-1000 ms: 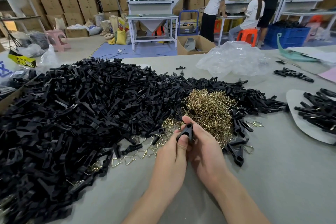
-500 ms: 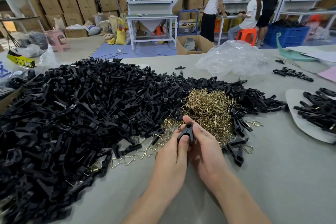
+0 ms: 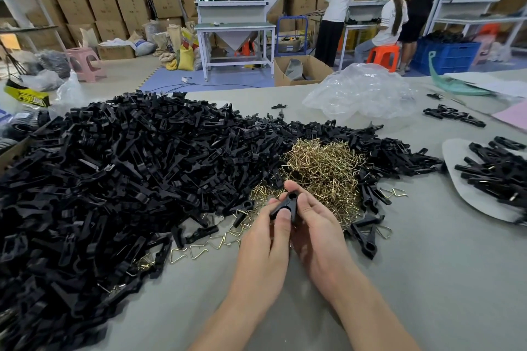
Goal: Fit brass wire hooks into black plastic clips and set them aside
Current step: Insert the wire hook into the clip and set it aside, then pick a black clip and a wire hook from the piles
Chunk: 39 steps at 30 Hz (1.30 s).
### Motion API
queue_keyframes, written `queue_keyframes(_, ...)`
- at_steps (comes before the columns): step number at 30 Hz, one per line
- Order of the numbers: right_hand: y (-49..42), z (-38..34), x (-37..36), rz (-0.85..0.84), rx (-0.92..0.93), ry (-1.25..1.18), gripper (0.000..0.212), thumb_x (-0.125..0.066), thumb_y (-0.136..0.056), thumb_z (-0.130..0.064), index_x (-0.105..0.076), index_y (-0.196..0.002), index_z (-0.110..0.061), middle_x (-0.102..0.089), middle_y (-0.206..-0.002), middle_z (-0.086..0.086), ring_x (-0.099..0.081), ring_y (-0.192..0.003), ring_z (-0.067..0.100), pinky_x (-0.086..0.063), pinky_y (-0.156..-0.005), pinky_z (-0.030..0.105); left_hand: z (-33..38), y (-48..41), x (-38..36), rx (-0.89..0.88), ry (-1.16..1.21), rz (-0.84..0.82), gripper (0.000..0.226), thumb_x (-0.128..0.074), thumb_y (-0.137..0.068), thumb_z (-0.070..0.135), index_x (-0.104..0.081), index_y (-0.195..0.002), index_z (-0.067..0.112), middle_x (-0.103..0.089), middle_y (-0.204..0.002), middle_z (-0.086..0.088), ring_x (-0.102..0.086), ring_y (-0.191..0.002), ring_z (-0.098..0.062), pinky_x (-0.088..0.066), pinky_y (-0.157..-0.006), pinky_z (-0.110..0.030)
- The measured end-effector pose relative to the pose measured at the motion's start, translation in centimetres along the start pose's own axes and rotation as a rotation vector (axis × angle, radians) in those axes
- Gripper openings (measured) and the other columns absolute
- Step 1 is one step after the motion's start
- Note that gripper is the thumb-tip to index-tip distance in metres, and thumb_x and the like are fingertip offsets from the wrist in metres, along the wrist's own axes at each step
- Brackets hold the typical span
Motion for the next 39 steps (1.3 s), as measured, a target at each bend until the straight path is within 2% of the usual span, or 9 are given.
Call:
queue_keyframes(3,0.4,-0.3,0.2,-0.008,0.038,0.052,0.027,-0.051,-0.102,-0.021,-0.077,-0.107,-0.026,-0.076,-0.107,0.011,-0.075,-0.087,0.025,-0.061,-0.068,0.036,0.1,0.2,0.0,0.023,0.066,-0.011,0.042,-0.050,-0.090,0.069,-0.054,-0.125,0.046,-0.070,-0.096,0.014,-0.067,-0.082,-0.009,-0.054,-0.073,-0.027)
queue_keyframes(7,0.9,-0.6,0.3,0.006,0.118,0.133,0.026,-0.054,-0.101,-0.017,-0.077,-0.103,-0.028,-0.072,-0.104,0.013,-0.069,-0.088,0.026,-0.061,-0.083,0.049,0.2,0.0,-0.3,0.001,-0.039,0.057,0.026,-0.067,-0.090,0.041,-0.057,-0.114,0.042,-0.067,-0.084,0.018,-0.060,-0.071,0.000,-0.045,-0.064,-0.011)
queue_keyframes(11,1.8,-1.9,1.0,0.044,0.255,0.260,0.027,-0.052,-0.103,-0.015,-0.075,-0.107,-0.029,-0.071,-0.112,0.014,-0.069,-0.103,0.036,-0.057,-0.091,0.055,1.1,-0.3,-1.0,-0.001,-0.042,0.024,0.028,-0.066,-0.092,0.032,-0.058,-0.118,0.039,-0.062,-0.108,0.014,-0.061,-0.087,0.000,-0.045,-0.075,-0.010)
queue_keyframes(22,3.9,-14.6,12.5,0.500,0.560,0.111,0.026,-0.051,-0.105,-0.014,-0.065,-0.126,-0.021,-0.073,-0.101,-0.001,-0.068,-0.095,0.015,-0.056,-0.085,0.030,11.4,-3.9,-17.4,-0.127,-0.033,-0.327,0.041,-0.063,-0.095,0.030,-0.055,-0.134,0.022,-0.051,-0.117,0.004,-0.054,-0.084,0.014,-0.037,-0.074,0.002)
queue_keyframes(24,3.8,-17.3,14.6,0.557,0.572,0.007,0.043,-0.049,-0.106,-0.019,-0.044,-0.148,-0.017,-0.071,-0.115,0.003,-0.069,-0.105,0.016,-0.055,-0.093,0.030,14.2,-5.6,-21.6,-0.138,0.010,-0.359,0.050,-0.065,-0.095,0.033,-0.050,-0.140,0.018,-0.051,-0.129,-0.001,-0.056,-0.099,0.008,-0.039,-0.089,-0.003)
queue_keyframes(26,3.9,-19.2,16.1,0.643,0.542,-0.054,0.059,-0.045,-0.107,-0.024,-0.019,-0.160,-0.021,-0.063,-0.130,0.004,-0.066,-0.115,0.017,-0.050,-0.104,0.032,16.7,-7.1,-25.5,-0.123,0.012,-0.438,0.073,-0.068,-0.093,0.039,-0.033,-0.153,0.018,-0.040,-0.147,-0.008,-0.046,-0.131,-0.018,-0.036,-0.112,-0.029)
queue_keyframes(29,4.8,-19.8,16.8,0.726,0.469,0.009,0.057,-0.040,-0.106,-0.026,-0.020,-0.159,-0.024,-0.054,-0.129,-0.003,-0.063,-0.111,0.013,-0.048,-0.098,0.029,17.8,-8.3,-28.6,-0.093,-0.053,-0.500,0.082,-0.064,-0.093,0.047,-0.021,-0.157,0.018,-0.027,-0.155,-0.011,-0.030,-0.143,-0.028,-0.027,-0.115,-0.040)
queue_keyframes(36,4.7,-15.0,13.0,0.668,0.467,0.354,0.037,-0.041,-0.104,-0.013,-0.049,-0.138,-0.024,-0.060,-0.125,-0.003,-0.061,-0.114,0.017,-0.045,-0.109,0.044,10.8,-5.5,-18.6,-0.373,-0.385,-0.309,0.048,-0.048,-0.102,0.040,-0.042,-0.145,0.019,-0.044,-0.141,0.000,-0.041,-0.130,-0.014,-0.034,-0.108,-0.027)
queue_keyframes(39,4.1,-11.5,8.9,0.530,0.500,0.551,0.036,-0.044,-0.101,-0.011,-0.053,-0.130,-0.032,-0.059,-0.121,-0.009,-0.061,-0.104,0.010,-0.050,-0.095,0.033,6.4,-4.3,-10.3,-0.357,-0.552,-0.182,0.044,-0.047,-0.102,0.037,-0.047,-0.142,0.018,-0.047,-0.139,0.003,-0.043,-0.128,-0.012,-0.035,-0.110,-0.029)
Point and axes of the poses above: each hand's wrist, its own y-axis away from the middle knuckle, its own x-axis out of the back of the hand, z = x × y, the point moved 3 cm from there along -y, towards the middle knuckle
